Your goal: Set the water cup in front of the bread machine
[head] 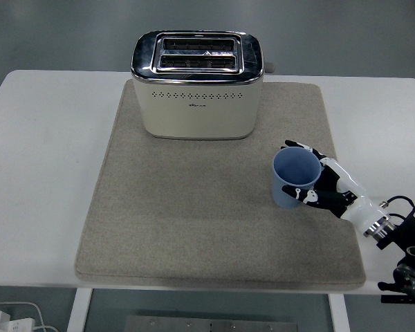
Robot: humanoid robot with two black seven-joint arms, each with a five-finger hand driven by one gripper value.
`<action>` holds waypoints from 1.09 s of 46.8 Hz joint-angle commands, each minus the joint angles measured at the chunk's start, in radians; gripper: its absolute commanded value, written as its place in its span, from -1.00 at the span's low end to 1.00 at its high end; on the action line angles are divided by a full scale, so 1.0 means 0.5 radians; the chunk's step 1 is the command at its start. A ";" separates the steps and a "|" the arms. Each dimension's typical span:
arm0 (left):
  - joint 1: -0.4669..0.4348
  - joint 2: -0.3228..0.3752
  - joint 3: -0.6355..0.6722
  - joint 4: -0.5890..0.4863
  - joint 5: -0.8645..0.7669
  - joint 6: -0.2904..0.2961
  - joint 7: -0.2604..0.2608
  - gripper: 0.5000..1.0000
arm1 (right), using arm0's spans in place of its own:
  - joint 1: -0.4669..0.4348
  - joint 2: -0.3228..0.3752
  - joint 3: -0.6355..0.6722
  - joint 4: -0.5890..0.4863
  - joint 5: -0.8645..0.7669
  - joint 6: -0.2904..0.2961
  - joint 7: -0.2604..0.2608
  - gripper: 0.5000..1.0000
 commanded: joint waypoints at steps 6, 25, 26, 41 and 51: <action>0.000 0.000 0.000 0.003 0.002 0.000 0.000 1.00 | -0.004 0.060 -0.001 -0.027 -0.019 -0.001 0.000 0.67; 0.000 0.000 0.000 0.003 -0.001 0.000 0.000 1.00 | -0.004 0.115 -0.004 -0.055 -0.029 -0.047 0.000 0.21; 0.000 0.000 0.000 0.003 -0.001 0.000 0.000 1.00 | -0.004 0.115 -0.004 -0.055 -0.035 -0.056 0.000 0.16; 0.000 0.000 0.000 0.003 -0.001 0.000 0.000 1.00 | -0.010 0.170 -0.004 -0.055 -0.130 -0.117 0.000 -0.77; 0.000 0.000 0.000 0.003 -0.001 0.000 0.000 1.00 | 0.009 0.173 0.002 -0.055 -0.130 -0.121 0.000 -0.88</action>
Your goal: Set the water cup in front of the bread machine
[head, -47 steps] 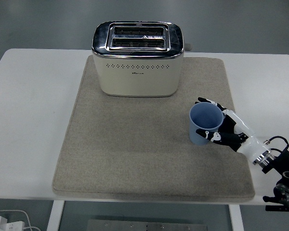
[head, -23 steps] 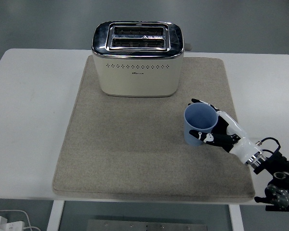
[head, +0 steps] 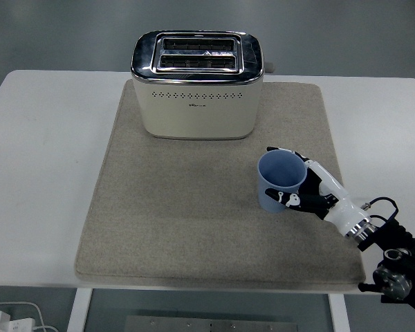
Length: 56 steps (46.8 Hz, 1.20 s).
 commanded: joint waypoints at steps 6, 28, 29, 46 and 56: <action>0.000 0.000 0.000 -0.006 0.003 0.000 0.000 1.00 | 0.068 0.020 0.005 0.003 0.011 -0.005 0.000 -0.88; 0.000 0.000 0.003 -0.009 0.003 0.000 0.000 1.00 | 0.243 0.256 -0.065 -0.073 0.026 -0.119 0.000 -0.85; 0.000 0.000 0.003 -0.012 0.003 0.000 0.000 1.00 | 0.261 0.274 -0.080 -0.079 0.029 -0.128 0.000 -0.85; 0.000 0.000 0.003 -0.015 0.003 -0.003 0.000 1.00 | 0.439 0.547 -0.212 -0.288 0.038 -0.186 0.000 -0.84; 0.000 0.000 0.000 -0.015 0.003 -0.003 -0.003 1.00 | 0.525 0.655 -0.274 -0.429 0.069 -0.186 0.000 -0.83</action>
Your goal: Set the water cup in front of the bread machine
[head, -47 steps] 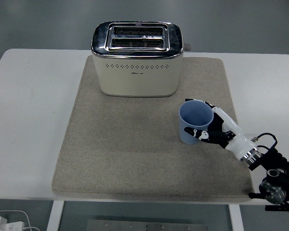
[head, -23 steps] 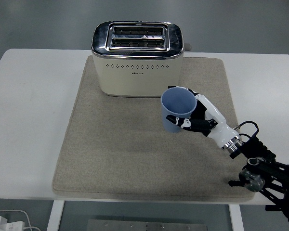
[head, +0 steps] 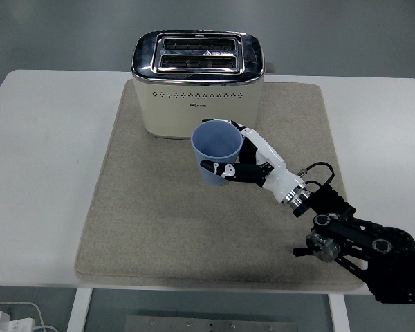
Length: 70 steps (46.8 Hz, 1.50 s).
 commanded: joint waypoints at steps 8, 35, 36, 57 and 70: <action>0.000 0.000 -0.003 0.000 -0.003 0.000 0.000 1.00 | 0.105 0.133 -0.108 -0.190 0.048 0.004 0.000 -0.83; 0.000 0.000 -0.003 0.000 -0.003 0.000 0.000 1.00 | 0.185 0.326 -0.114 -0.457 0.054 0.026 0.000 -0.81; 0.000 0.000 -0.003 0.000 -0.003 0.000 0.000 1.00 | 0.185 0.326 -0.114 -0.463 0.057 0.026 0.000 -0.81; 0.000 0.000 -0.003 0.003 -0.003 0.000 -0.003 1.00 | 0.169 0.354 -0.102 -0.475 0.057 0.007 0.000 0.33; 0.000 0.000 -0.003 0.003 -0.003 0.000 0.000 1.00 | 0.142 0.354 -0.096 -0.487 0.057 0.004 0.000 0.59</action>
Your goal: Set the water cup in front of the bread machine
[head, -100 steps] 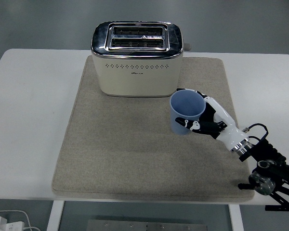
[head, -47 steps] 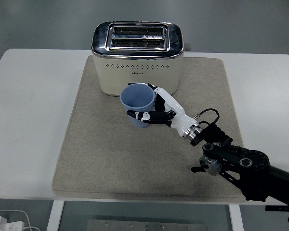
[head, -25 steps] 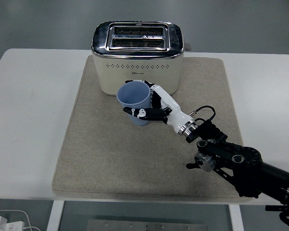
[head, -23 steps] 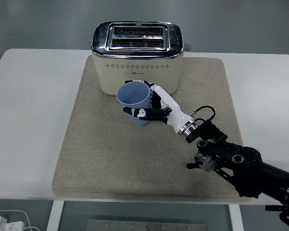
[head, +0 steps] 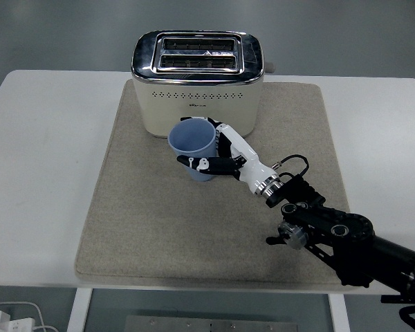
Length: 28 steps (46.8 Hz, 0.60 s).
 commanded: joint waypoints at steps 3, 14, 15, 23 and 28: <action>0.000 0.000 0.000 0.000 0.000 0.000 0.001 1.00 | -0.021 0.000 0.003 0.000 0.000 0.003 0.000 0.60; 0.000 0.000 0.000 0.000 0.000 0.000 0.001 1.00 | -0.024 -0.004 0.009 0.000 0.000 0.006 0.000 0.68; 0.000 0.000 0.000 0.000 0.000 0.000 0.001 1.00 | -0.024 -0.004 0.009 0.000 0.000 0.006 0.000 0.69; 0.000 0.000 0.000 0.000 0.000 0.000 0.001 1.00 | -0.030 -0.007 0.000 0.003 0.000 0.018 0.000 0.70; 0.000 0.000 0.000 0.000 0.000 0.000 0.001 1.00 | -0.030 -0.013 0.000 0.003 0.000 0.018 0.000 0.70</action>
